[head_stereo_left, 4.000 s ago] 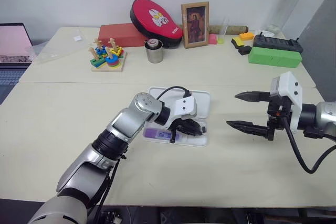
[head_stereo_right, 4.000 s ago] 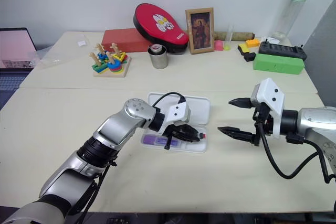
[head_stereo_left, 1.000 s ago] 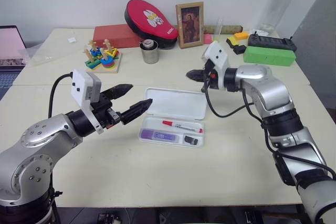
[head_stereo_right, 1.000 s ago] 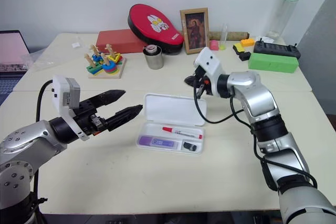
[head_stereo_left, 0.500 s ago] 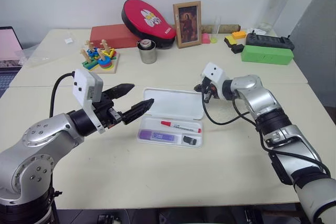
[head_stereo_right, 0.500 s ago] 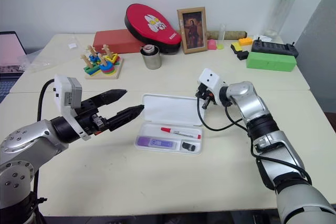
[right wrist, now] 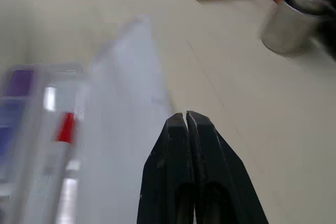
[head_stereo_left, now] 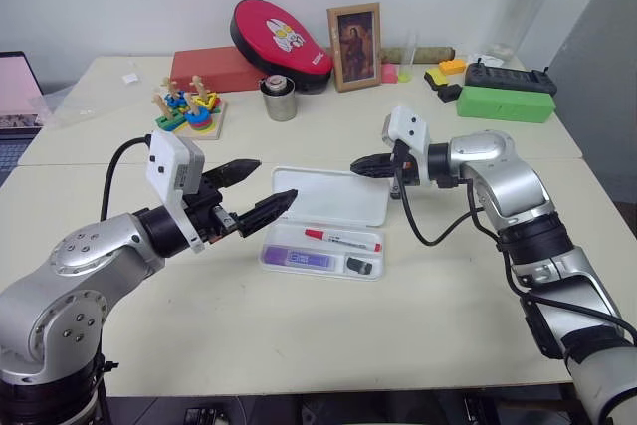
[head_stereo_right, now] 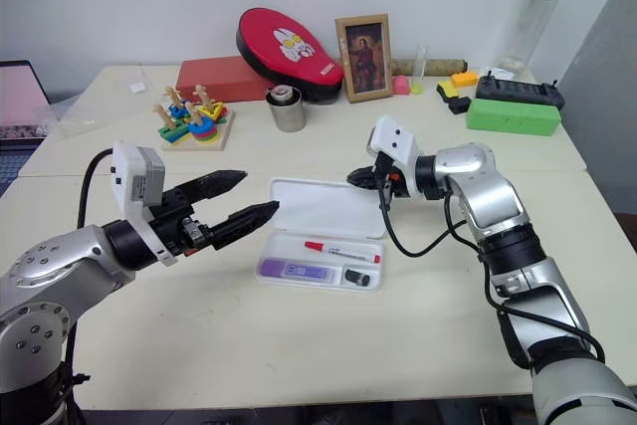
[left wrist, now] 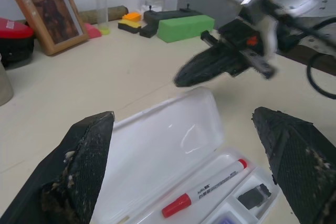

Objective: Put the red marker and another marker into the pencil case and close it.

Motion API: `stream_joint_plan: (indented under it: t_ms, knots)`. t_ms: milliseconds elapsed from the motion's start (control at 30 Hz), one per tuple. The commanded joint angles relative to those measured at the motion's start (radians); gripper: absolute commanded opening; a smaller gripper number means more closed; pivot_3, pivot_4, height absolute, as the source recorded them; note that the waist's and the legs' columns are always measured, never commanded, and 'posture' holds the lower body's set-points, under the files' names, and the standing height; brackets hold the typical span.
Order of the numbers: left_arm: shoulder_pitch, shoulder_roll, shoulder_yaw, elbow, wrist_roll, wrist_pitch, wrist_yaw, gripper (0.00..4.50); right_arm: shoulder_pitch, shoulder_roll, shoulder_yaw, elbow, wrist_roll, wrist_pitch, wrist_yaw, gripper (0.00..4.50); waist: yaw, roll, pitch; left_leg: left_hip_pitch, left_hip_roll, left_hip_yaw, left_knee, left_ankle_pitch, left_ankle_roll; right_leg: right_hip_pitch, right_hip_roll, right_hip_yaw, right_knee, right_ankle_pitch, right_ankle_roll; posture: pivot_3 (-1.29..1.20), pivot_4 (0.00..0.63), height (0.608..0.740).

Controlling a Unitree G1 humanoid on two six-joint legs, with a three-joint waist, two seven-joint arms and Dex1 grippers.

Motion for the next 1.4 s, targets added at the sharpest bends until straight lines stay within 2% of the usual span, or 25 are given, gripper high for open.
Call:
stream_joint_plan:
  t_ms: [33, 300, 533, 900, 1133, 1267, 1400]
  knots:
    - [-0.011, 0.011, -0.001, -0.011, -0.001, -0.027, -0.001, 4.50, -0.017, -0.001, 0.017, 0.098, -0.051, -0.086, -0.007, 0.06, 0.004, 0.000, 0.000, 0.000, 0.000, 0.000, 0.000, 0.000, 0.000, 0.000, 0.000, 0.000, -0.001, 0.000, 0.000, 0.00, 0.150, 0.740]
    - [0.000, 0.013, -0.001, -0.019, 0.003, -0.036, 0.005, 4.50, 0.030, -0.004, 0.030, 0.023, -0.026, -0.093, 0.114, 0.06, 0.001, 0.000, 0.000, -0.002, 0.000, 0.000, -0.001, 0.001, -0.002, -0.001, 0.000, 0.000, -0.002, 0.000, 0.000, 0.00, 0.150, 0.740]
    - [0.000, 0.016, -0.002, -0.014, 0.004, -0.046, 0.006, 4.50, 0.044, -0.009, 0.012, -0.044, 0.007, -0.081, 0.163, 0.06, 0.001, 0.000, 0.000, -0.002, 0.000, 0.000, -0.001, 0.001, -0.002, -0.001, 0.000, 0.000, -0.001, 0.000, 0.000, 0.00, 0.150, 0.740]
    - [0.038, 0.062, 0.014, -0.013, -0.011, -0.031, -0.030, 4.50, 0.159, -0.054, 0.062, -0.328, 0.040, -0.062, 0.259, 0.06, 0.002, 0.000, 0.000, -0.002, 0.000, 0.000, -0.001, 0.001, -0.002, -0.001, 0.000, 0.000, -0.001, 0.000, 0.000, 0.00, 0.150, 0.740]
    - [0.187, 0.154, 0.085, -0.029, -0.065, 0.013, -0.136, 4.50, 0.255, -0.059, 0.145, -0.434, 0.002, -0.062, 0.253, 0.06, 0.000, 0.000, 0.000, -0.001, 0.000, 0.000, -0.001, 0.001, -0.002, -0.001, 0.000, 0.000, -0.001, 0.000, 0.000, 0.00, 0.150, 0.740]
    - [0.301, 0.216, 0.115, -0.018, -0.010, -0.008, -0.209, 4.50, 0.290, -0.055, 0.187, -0.454, -0.023, -0.047, 0.238, 0.06, 0.003, 0.001, 0.000, -0.001, 0.000, 0.000, -0.001, -0.001, 0.001, -0.001, 0.000, 0.000, -0.001, 0.000, 0.000, 0.00, 0.150, 0.740]
    - [0.332, 0.232, 0.147, -0.007, -0.004, -0.027, -0.240, 4.50, 0.322, -0.049, 0.233, -0.472, -0.055, -0.024, 0.222, 0.06, 0.006, 0.001, 0.000, -0.001, 0.000, 0.000, -0.001, -0.001, 0.001, -0.001, 0.000, 0.000, -0.001, 0.000, 0.000, 0.00, 0.150, 0.740]
